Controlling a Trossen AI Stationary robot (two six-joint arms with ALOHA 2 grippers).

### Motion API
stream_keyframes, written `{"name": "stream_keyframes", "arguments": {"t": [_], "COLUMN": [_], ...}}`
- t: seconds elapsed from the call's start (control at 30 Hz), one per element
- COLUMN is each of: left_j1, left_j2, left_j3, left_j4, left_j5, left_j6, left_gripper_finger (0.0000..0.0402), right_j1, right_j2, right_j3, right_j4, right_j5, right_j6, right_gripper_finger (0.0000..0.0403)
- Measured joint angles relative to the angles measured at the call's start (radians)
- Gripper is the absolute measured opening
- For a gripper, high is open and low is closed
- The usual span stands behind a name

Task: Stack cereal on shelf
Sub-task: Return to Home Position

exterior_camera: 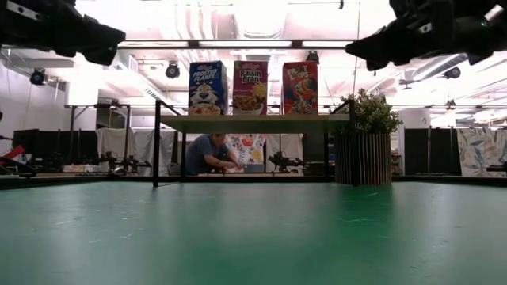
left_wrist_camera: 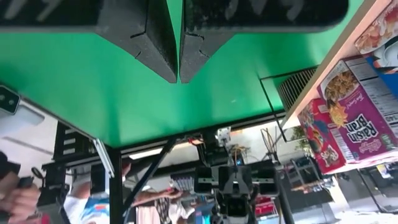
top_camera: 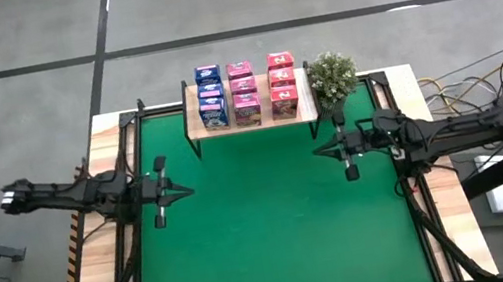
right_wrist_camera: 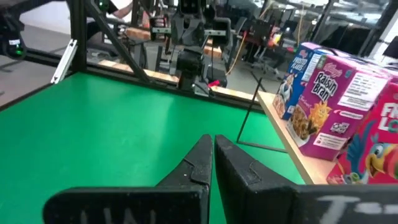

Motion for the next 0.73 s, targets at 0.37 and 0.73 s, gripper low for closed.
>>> {"name": "stream_keyframes", "arguments": {"t": [0.37, 0.73], "left_j1": [0.002, 0.002], "left_j2": [-0.173, -0.302], "left_j3": [-0.073, -0.114], "left_j4": [-0.003, -0.007], "left_j5": [-0.001, -0.003], "left_j6": [-0.018, -0.026], "left_gripper_finger": [0.0000, 0.0000], "right_j1": [0.000, 0.000], "right_j2": [-0.184, -0.369], "right_j3": [-0.113, -0.183], "right_j4": [0.022, -0.008], "right_j5": [0.007, 0.011], "right_j6": [0.012, 0.013], "right_gripper_finger": [0.0009, 0.0009]}}
